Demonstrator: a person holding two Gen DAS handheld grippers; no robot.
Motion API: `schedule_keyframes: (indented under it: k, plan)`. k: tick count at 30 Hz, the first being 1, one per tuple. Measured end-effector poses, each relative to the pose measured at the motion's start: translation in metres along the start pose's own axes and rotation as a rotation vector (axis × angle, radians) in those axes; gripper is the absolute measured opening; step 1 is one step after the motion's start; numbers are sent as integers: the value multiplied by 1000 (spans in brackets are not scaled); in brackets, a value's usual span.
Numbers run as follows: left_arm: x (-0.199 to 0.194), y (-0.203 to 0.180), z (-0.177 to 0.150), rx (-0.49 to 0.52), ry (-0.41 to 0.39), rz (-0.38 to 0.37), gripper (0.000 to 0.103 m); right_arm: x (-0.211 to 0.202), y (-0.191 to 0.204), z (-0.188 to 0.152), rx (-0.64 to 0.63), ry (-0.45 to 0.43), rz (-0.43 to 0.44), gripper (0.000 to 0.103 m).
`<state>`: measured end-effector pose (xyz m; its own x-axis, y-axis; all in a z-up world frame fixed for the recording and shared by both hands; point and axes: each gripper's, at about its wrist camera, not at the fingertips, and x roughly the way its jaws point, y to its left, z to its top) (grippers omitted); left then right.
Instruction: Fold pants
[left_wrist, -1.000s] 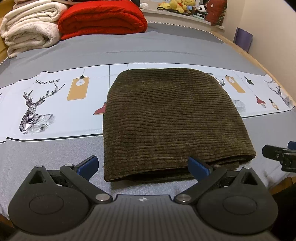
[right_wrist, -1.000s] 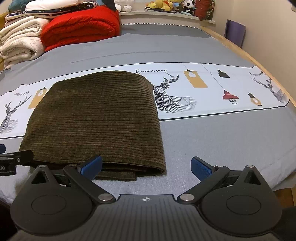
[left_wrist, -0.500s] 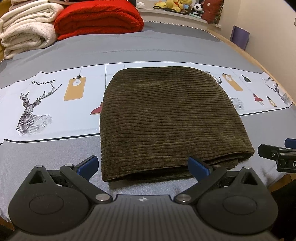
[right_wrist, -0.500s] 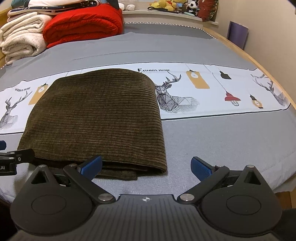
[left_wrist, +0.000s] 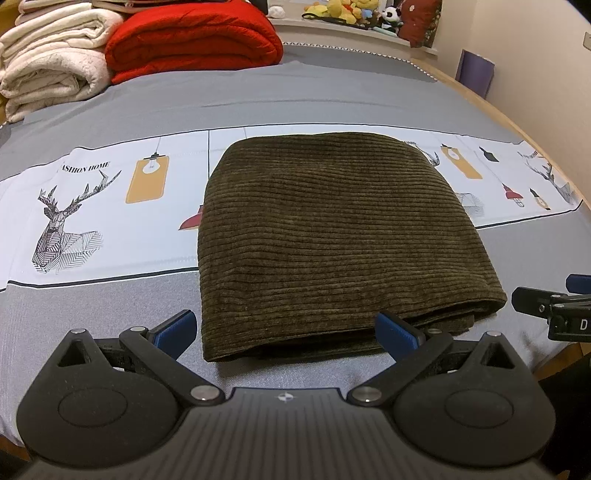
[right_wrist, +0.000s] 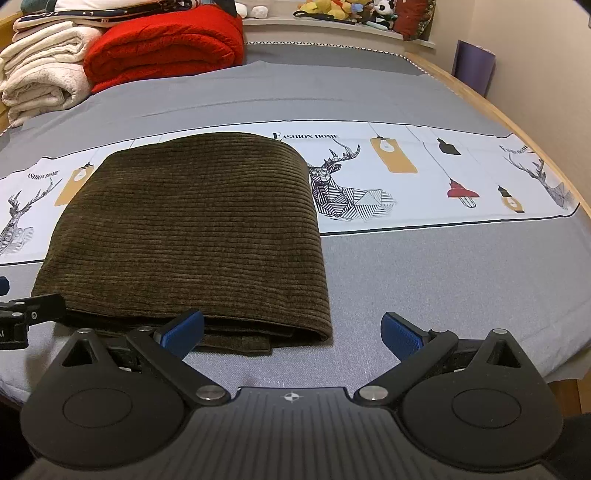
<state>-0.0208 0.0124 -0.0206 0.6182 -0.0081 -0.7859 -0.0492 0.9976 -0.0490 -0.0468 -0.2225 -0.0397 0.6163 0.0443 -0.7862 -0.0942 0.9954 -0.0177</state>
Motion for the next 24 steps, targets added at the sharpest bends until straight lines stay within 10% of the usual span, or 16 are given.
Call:
schedule_keyframes:
  k: [24]
  plan:
    - [-3, -3, -1, 25, -15, -26, 103, 0, 2, 1, -3, -3, 6, 101]
